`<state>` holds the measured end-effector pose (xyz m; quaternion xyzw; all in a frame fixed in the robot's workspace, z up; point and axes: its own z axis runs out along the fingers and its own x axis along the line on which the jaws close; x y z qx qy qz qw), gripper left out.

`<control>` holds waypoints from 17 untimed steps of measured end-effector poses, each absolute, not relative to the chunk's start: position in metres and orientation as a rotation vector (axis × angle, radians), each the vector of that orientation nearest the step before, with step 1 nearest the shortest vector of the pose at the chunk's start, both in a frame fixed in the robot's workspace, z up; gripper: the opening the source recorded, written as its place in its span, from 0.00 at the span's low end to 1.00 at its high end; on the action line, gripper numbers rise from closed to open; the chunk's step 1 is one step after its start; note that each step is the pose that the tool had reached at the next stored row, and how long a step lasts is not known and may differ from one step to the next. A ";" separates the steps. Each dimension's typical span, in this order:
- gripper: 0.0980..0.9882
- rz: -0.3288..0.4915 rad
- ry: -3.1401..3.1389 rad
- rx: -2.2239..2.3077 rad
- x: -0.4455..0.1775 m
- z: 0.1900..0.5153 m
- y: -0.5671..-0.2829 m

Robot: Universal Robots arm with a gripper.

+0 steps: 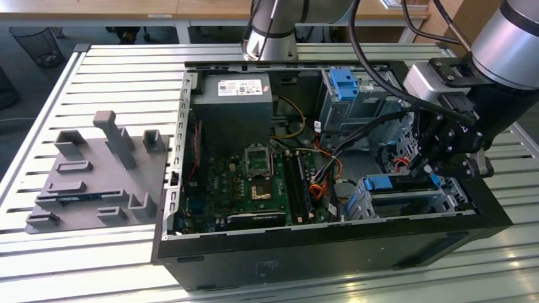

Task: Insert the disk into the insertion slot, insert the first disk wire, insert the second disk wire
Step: 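Insert the first disk wire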

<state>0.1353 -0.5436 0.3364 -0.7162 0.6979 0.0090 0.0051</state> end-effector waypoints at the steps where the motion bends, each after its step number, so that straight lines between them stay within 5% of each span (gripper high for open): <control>1: 0.07 0.028 2.186 -2.242 0.135 0.336 -0.544; 17: 0.07 0.028 2.214 -2.214 0.135 0.334 -0.544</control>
